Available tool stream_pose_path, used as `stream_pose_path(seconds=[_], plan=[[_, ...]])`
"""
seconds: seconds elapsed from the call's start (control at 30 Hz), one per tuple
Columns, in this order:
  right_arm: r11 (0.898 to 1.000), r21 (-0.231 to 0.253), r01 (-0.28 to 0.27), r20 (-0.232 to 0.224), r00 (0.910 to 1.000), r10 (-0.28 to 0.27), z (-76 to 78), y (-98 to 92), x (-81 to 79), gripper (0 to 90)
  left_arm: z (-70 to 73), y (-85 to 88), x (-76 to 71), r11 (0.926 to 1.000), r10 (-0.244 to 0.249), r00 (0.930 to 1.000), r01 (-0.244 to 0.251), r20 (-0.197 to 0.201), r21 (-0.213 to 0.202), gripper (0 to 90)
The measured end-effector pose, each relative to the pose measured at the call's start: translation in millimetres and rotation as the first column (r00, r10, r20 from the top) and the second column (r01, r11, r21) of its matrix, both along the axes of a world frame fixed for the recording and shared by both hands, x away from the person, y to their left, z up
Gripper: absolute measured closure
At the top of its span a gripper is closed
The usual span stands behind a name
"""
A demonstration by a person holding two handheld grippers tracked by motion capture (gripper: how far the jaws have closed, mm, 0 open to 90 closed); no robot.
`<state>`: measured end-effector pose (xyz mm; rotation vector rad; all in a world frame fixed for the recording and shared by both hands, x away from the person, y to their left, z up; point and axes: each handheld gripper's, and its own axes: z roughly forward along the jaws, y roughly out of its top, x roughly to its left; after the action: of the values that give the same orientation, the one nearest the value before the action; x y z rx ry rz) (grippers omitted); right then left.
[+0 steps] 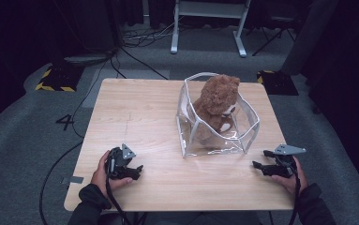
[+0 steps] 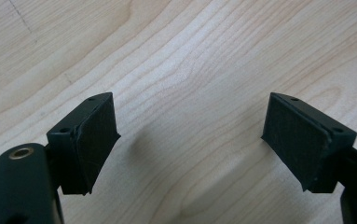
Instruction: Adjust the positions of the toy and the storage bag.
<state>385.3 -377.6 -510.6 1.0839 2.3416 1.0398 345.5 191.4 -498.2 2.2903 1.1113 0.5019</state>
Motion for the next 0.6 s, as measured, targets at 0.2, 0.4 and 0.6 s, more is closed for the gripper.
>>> stream_pose_path(seconds=[0.2, 0.4, 0.6], plan=[[1.0, 0.001, 0.0, 0.001, 1.0, 0.0, -0.1, 0.1, 0.0, 24.0, -4.5, 6.4, -5.5, 0.9991, 0.018, 0.9998, -0.018, -0.004, -0.039, 17.5], [1.0, 0.002, 0.0, 0.001, 1.0, 0.0, -0.1, 0.1, 0.0, 24.0, -9.1, 15.3, -8.8, 0.9931, 0.046, 0.9987, -0.048, -0.021, -0.108, 16.9], [1.0, 0.002, 0.0, 0.001, 1.0, 0.0, -0.2, 0.1, 0.0, 24.0, -13.5, 24.1, -14.4, 0.9857, 0.078, 0.997, -0.078, -0.005, -0.15, 16.1]])
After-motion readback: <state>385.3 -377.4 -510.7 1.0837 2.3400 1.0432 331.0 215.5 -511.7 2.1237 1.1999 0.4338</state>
